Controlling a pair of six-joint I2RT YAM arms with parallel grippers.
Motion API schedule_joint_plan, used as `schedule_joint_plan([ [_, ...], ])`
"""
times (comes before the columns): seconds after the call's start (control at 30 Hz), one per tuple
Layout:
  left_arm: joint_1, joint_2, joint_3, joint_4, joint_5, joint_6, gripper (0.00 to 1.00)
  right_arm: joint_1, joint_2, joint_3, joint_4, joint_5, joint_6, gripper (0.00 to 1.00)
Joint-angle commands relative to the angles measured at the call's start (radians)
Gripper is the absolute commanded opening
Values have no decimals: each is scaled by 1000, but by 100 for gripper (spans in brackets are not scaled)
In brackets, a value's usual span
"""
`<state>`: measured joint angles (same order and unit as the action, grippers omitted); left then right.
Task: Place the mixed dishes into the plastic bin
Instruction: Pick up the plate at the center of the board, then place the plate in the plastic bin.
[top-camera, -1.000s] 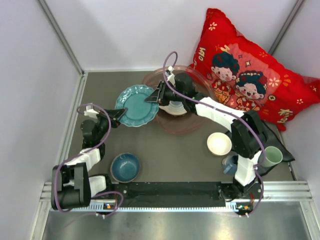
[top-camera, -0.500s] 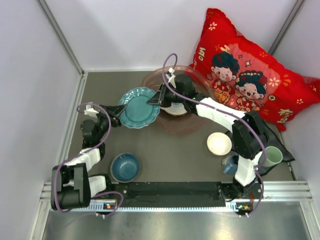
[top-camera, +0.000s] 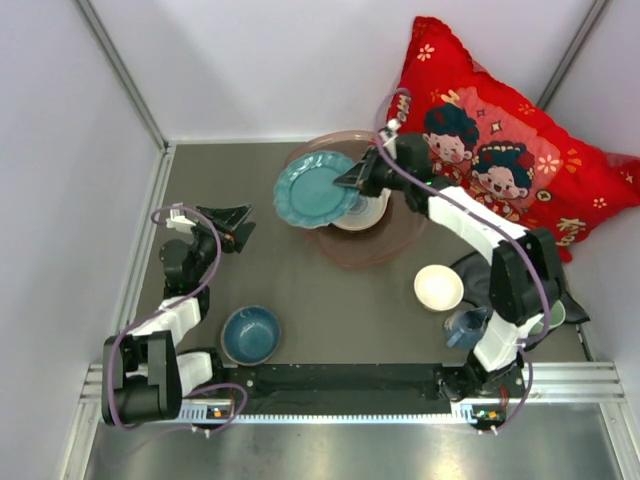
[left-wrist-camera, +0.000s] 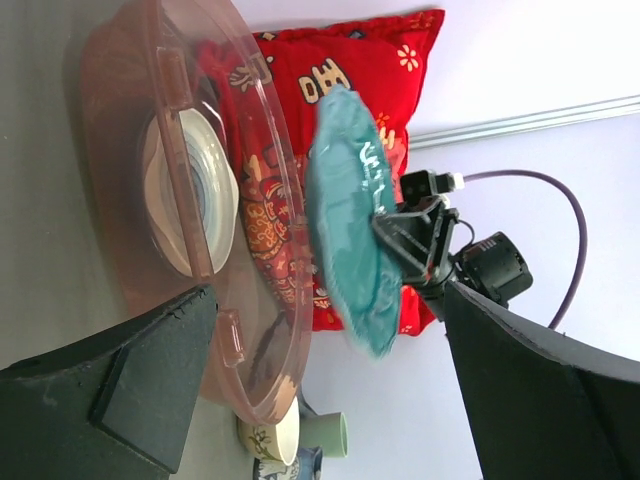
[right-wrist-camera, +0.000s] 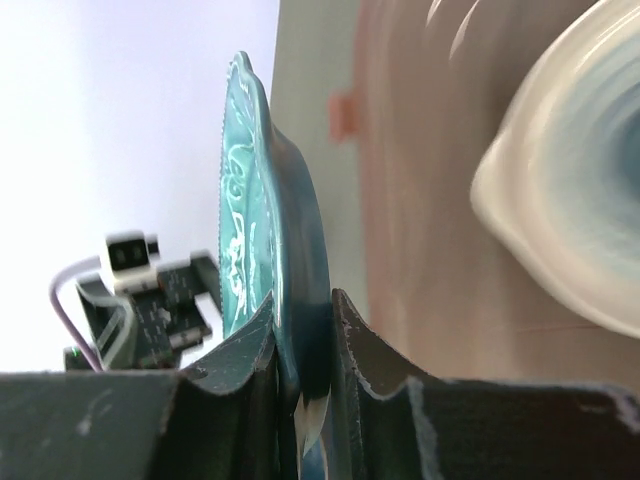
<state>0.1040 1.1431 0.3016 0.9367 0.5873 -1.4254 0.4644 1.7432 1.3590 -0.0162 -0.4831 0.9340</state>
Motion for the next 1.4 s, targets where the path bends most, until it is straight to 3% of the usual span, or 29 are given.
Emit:
schedule_joint_plan([
  [0.0,5,-28,37,4,14,43,99,-113,-142,12,96,-26,-1,0],
  [0.43,3,-34,36,-19,46,62,99,-214,-54,19,41,17,-107,0],
  [0.67,5,-55,51,-118,52,100,99,-213,-4,-32,122,28,-63,0],
  [1.03,5,-42,59,-125,69,109,98,-213,78,-96,315,-2,35,0],
  [1.37,5,-51,51,-130,71,111,98,-214,142,-87,363,5,68,0],
])
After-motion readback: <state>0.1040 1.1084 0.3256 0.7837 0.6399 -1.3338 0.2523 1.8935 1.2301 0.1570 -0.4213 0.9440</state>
